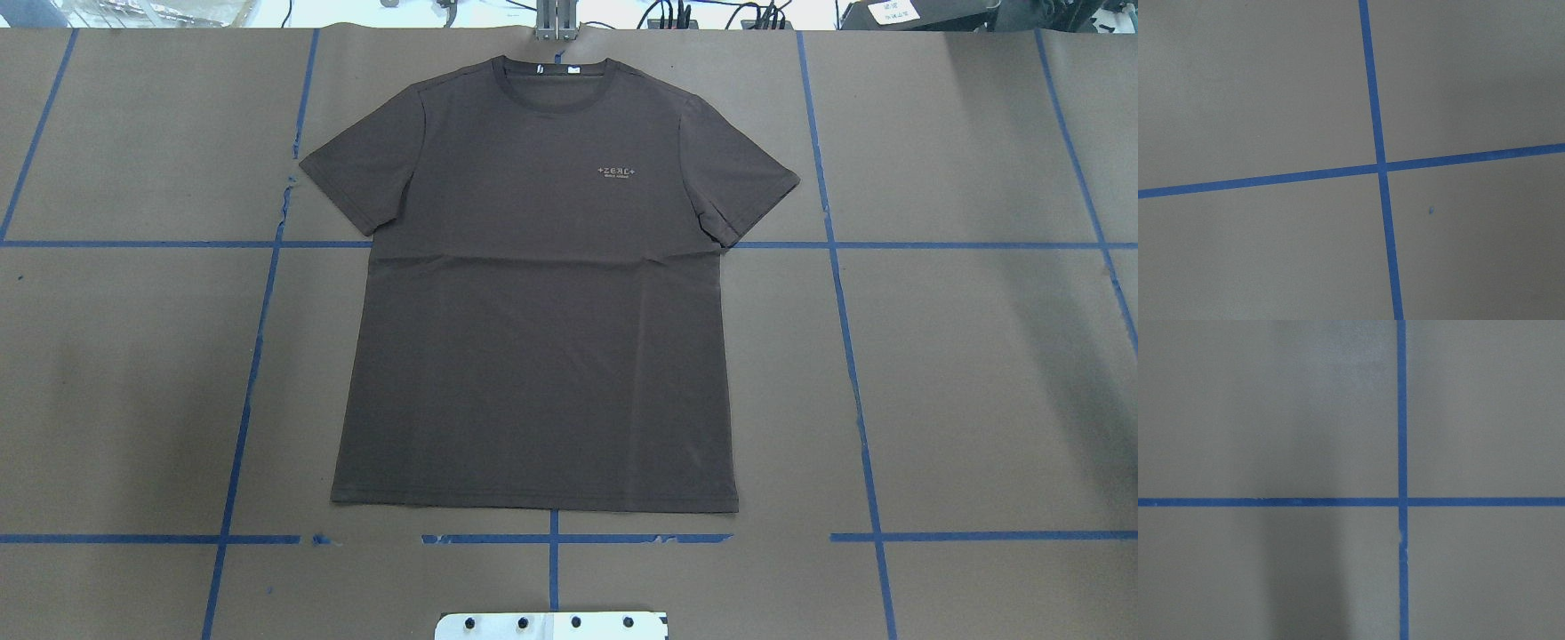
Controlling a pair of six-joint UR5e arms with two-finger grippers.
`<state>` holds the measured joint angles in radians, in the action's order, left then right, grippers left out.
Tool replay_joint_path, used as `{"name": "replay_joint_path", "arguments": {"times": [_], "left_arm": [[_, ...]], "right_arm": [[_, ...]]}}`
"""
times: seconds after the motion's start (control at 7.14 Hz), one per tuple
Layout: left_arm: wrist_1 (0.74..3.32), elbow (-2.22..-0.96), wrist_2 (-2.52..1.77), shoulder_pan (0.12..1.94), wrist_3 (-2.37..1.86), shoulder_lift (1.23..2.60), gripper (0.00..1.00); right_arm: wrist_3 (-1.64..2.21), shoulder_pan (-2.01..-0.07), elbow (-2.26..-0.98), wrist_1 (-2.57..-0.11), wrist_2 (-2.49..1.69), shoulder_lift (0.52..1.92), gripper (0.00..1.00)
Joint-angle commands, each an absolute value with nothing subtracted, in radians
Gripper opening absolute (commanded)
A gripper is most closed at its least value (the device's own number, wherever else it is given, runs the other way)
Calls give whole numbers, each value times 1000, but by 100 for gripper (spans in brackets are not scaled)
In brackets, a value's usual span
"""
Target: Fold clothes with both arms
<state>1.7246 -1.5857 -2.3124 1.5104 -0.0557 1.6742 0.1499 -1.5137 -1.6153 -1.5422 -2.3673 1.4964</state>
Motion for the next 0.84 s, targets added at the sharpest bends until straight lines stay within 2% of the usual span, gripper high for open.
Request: {"name": "replay_joint_path", "arguments": {"times": [0.0,0.14,0.28,0.56,0.7], "left_arm": [[1776,-1575,-2342,1490,-51,1743,100],[1910,-1566,-2344,1470,-55,1733,100],[1939,-1536,-2330,1422,-105,1752,100],[1972,-1471,-2333,1401,-181,1839,100],[2014,-1471,-2336,1401,-195,1827,100]], "right_arm": [[263,-1450,-1577,-1520,-2361,1355,100],[319,-1372,-1519,-1461,-2371,1295,100],[444,-1285,-1458,-1345,-2359,1248,100],[655,-1156,-1247,-1109,-2274,1059,100],[871,-1058,-1208,-1015,-2169,1005,100]]}}
